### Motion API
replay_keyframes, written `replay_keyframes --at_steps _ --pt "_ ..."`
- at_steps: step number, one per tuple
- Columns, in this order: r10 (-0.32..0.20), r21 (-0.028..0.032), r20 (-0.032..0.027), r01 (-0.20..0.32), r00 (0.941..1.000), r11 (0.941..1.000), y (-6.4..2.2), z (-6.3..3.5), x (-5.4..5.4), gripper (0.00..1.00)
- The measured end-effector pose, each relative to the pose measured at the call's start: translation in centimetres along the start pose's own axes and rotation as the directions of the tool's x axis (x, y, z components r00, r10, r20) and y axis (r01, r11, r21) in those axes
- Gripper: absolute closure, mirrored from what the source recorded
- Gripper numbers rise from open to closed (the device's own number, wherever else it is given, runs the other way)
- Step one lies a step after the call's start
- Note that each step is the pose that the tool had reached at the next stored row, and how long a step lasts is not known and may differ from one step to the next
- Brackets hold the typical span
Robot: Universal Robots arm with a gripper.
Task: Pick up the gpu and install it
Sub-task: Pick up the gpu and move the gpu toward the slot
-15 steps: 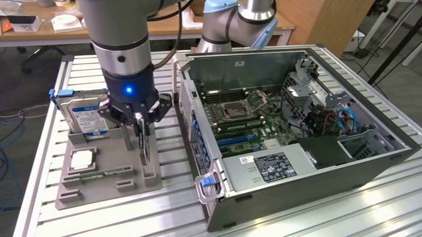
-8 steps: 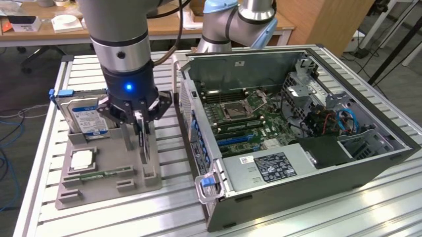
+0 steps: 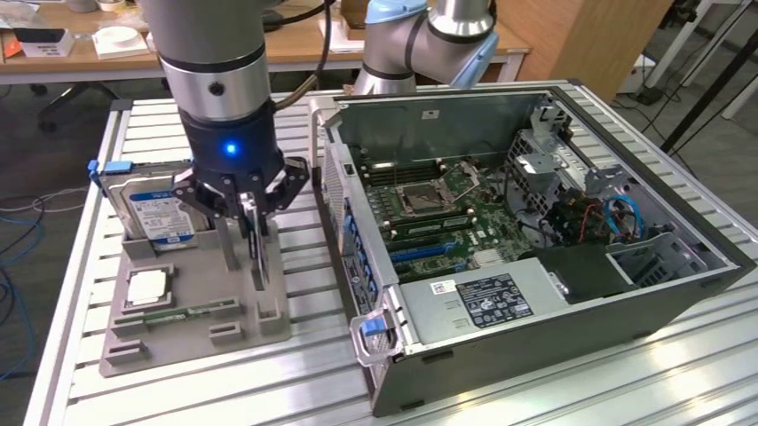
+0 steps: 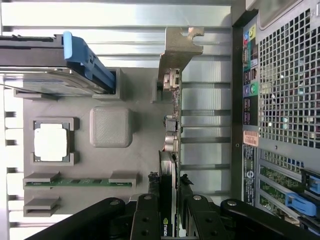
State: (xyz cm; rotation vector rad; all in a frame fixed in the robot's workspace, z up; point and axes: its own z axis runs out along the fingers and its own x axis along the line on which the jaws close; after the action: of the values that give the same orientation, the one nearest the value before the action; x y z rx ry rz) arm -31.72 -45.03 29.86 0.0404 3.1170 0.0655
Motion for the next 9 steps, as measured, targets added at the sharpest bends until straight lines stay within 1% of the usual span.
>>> replay_keyframes --at_steps 3,9 --pt "-0.002 0.0000 -0.0001 0.002 1.0000 1.0000 0.01 -0.36 -0.01 0.74" --pt "-0.002 -0.0001 0.0000 0.002 1.0000 1.0000 0.02 -0.41 -0.01 0.74"
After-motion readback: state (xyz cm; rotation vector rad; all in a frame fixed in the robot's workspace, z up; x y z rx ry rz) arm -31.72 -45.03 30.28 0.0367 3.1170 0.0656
